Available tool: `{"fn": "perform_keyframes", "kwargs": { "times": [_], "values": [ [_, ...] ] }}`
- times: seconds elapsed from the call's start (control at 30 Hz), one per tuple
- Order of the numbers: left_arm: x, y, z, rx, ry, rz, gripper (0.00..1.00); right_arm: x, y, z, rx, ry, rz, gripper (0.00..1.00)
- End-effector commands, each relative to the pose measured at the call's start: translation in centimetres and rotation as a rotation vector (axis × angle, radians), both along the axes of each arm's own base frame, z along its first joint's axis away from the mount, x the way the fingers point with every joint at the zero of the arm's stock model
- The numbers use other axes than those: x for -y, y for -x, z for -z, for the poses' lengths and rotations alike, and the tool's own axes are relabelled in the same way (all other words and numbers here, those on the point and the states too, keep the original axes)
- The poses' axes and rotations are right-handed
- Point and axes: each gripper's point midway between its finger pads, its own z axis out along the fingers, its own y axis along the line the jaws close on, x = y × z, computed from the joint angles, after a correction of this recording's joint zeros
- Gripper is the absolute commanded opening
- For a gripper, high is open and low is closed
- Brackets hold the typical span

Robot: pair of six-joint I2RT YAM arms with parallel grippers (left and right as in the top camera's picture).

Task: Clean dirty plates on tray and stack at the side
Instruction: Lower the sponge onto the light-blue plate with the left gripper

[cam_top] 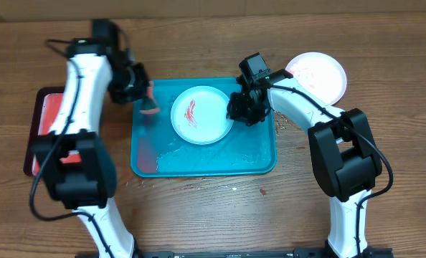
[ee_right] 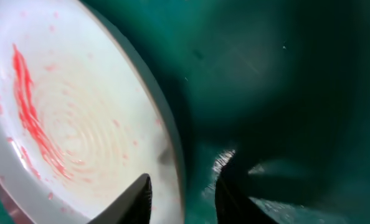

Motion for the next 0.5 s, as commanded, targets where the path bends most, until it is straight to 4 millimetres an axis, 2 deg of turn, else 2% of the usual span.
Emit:
{"fn": "perform_keyframes", "kwargs": {
  "times": [0.0, 0.1, 0.3, 0.47],
  "values": [
    [3.1, 0.1, 2.0, -0.015, 0.008, 0.124, 0.04, 1.4, 0.4, 1.5, -0.023, 0.09, 0.057, 0.21],
    [5.3, 0.2, 2.8, -0.021, 0.006, 0.187, 0.04, 1.5, 0.4, 1.5, -0.031, 0.092, 0.076, 0.04],
    [9.2, 0.6, 4.9, -0.04, 0.007, 0.274, 0.04, 1.4, 0.1, 1.5, -0.024, 0.086, 0.095, 0.04],
    [11.8, 1.4, 6.3, -0.061, 0.004, 0.336, 0.04, 1.3, -0.2, 1.4, 0.01, 0.087, 0.042, 0.04]
  ]
}}
